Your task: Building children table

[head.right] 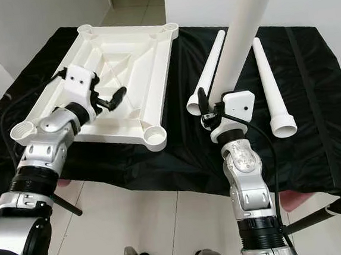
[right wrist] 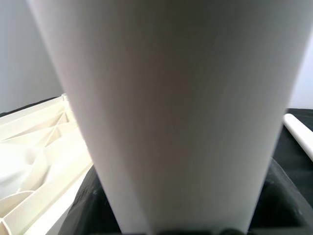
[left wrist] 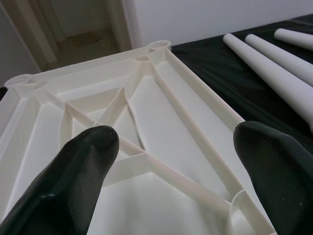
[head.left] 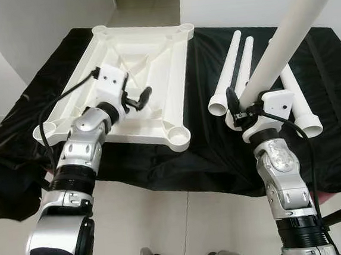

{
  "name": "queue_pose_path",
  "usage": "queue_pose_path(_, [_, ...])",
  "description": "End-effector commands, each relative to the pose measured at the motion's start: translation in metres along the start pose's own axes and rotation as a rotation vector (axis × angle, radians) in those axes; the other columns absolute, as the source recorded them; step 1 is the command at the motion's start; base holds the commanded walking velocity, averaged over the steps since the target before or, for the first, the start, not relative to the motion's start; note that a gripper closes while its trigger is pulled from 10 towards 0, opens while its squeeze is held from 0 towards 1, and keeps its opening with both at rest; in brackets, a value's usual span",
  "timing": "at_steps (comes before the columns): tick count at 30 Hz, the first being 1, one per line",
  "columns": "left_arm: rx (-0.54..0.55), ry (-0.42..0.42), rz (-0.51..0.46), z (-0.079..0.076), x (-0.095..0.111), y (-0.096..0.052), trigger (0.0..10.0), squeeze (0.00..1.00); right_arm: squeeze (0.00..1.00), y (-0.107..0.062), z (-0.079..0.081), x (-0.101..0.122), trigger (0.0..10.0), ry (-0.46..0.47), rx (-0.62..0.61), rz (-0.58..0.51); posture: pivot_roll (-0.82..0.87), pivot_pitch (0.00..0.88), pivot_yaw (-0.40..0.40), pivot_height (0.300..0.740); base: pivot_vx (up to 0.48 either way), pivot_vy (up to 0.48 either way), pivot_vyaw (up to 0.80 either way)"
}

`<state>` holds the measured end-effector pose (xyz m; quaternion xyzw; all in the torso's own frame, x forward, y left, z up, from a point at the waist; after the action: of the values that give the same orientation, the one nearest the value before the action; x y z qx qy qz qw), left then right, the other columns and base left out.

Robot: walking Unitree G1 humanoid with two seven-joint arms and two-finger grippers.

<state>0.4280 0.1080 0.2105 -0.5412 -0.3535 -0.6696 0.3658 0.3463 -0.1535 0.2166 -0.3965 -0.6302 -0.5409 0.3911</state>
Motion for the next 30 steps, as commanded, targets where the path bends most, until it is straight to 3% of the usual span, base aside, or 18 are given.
queue_pose_path(1, [0.085,-0.017,-0.005,0.013,-0.002,-0.005,10.0,0.00,0.00,0.001,-0.002,0.005,10.0,0.010,-0.012,-0.021,-0.05,0.106,0.086,0.740,0.000,0.000,0.00])
queue_pose_path(6, [0.155,-0.068,-0.017,0.025,-0.002,-0.011,10.0,0.00,0.00,0.002,-0.005,0.006,10.0,0.013,-0.021,-0.026,-0.05,0.106,0.085,0.740,0.000,0.000,0.00])
queue_pose_path(13, [0.184,-0.074,-0.039,0.031,0.002,-0.015,10.0,0.00,0.00,0.003,-0.004,0.007,10.0,0.013,-0.014,-0.027,-0.04,0.102,0.082,0.740,0.000,0.000,0.00])
queue_pose_path(30, [0.216,-0.101,-0.078,0.037,0.015,-0.019,10.0,0.00,0.00,0.009,-0.008,0.012,10.0,0.018,-0.024,-0.031,-0.04,0.113,0.077,0.740,0.000,0.000,-0.78])
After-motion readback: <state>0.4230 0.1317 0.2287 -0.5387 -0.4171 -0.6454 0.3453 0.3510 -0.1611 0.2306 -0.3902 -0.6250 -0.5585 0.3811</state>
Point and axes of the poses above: a point about 5 cm out from each wrist's last joint towards the gripper, its own y axis pointing out of the wrist towards the gripper, its own x axis along the axis of the wrist's last joint, z = x × y, the point moved 6 cm from there along y, pointing out of the wrist towards the gripper
